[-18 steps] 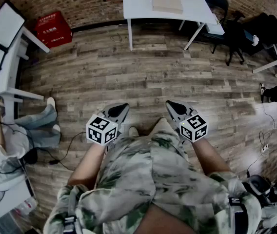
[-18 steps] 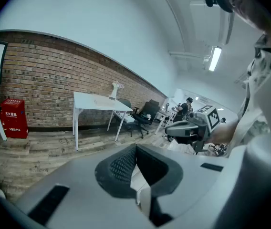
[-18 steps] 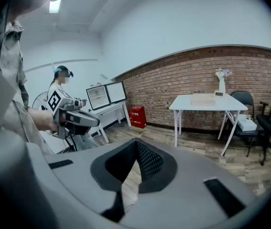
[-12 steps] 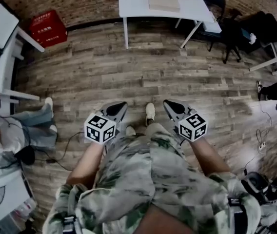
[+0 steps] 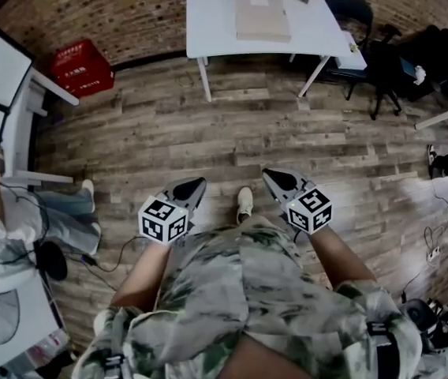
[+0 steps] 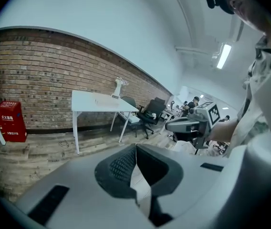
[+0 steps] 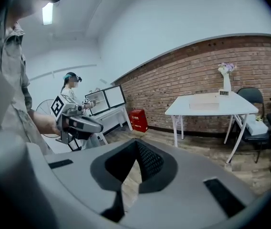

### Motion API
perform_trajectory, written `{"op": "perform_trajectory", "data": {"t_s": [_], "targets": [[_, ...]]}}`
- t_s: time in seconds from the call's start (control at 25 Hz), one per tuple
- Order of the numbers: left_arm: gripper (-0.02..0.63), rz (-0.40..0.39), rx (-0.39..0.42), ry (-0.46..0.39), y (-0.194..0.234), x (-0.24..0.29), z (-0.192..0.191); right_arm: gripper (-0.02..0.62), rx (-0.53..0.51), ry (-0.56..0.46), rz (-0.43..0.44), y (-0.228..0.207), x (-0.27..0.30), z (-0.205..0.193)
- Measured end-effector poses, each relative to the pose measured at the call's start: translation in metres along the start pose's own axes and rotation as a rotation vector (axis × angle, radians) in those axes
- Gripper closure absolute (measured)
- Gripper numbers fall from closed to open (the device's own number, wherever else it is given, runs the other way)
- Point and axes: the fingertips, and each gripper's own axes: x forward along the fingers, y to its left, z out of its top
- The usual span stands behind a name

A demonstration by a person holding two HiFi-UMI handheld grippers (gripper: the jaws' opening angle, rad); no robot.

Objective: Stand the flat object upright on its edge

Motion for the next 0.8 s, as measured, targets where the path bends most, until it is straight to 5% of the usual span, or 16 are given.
{"op": "perform_trajectory", "data": {"t_s": [0.44, 0.8], "targets": [[0.578, 0.034, 0.048, -0.026, 0.015, 0.128, 0.108, 0.519, 0.009, -0.002, 0.013, -0.147, 0.017, 0.04], [0.577, 0.031, 0.038, 0.002, 0.044, 0.172, 0.144, 0.515, 0.068, -0.024, -0.042, -0.215, 0.032, 0.059]]}}
